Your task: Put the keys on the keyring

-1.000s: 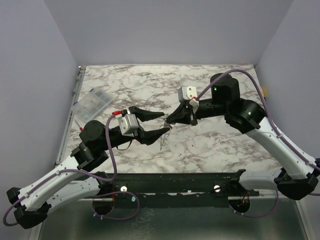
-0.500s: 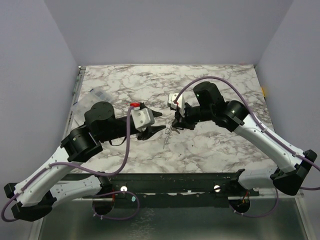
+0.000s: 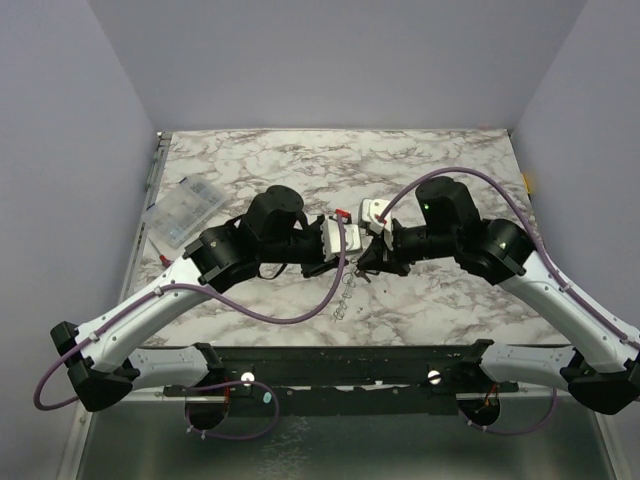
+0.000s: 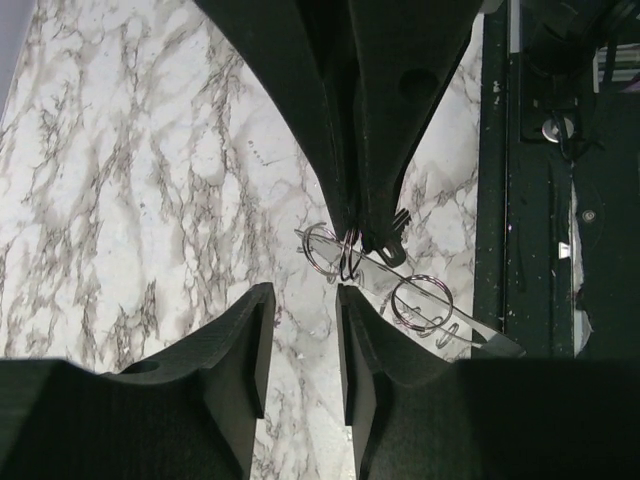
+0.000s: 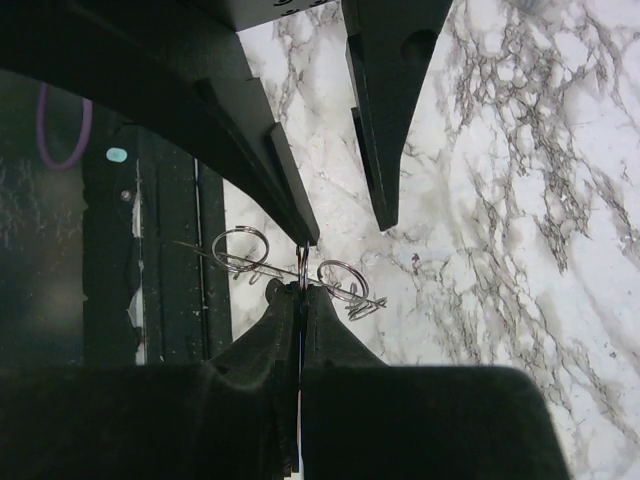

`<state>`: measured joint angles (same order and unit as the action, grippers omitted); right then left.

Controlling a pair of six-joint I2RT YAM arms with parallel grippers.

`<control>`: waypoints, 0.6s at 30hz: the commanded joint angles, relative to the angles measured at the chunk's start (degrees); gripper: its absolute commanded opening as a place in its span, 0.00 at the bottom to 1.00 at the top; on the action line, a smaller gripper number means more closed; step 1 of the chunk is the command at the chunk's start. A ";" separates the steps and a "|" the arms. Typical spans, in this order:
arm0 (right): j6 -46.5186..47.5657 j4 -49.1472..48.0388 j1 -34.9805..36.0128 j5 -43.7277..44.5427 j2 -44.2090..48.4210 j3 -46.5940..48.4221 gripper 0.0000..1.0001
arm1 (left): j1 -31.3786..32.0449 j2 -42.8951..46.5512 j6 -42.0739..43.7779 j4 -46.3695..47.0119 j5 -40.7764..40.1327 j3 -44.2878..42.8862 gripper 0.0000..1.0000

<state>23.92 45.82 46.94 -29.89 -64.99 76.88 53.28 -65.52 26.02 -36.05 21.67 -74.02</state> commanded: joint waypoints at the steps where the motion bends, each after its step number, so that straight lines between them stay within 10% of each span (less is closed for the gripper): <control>1: -0.94 -0.82 0.52 -1.45 0.73 -1.27 0.01 | 0.09 -1.42 1.75 1.86 4.97 -3.59 0.34; 18: -0.92 -1.70 1.14 2.54 0.99 -2.00 0.01 | 0.08 -2.94 -1.35 2.10 7.78 -3.42 0.37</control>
<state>23.57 46.00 47.57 -28.73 -64.07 75.13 53.15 -68.12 26.61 -38.11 24.75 -77.14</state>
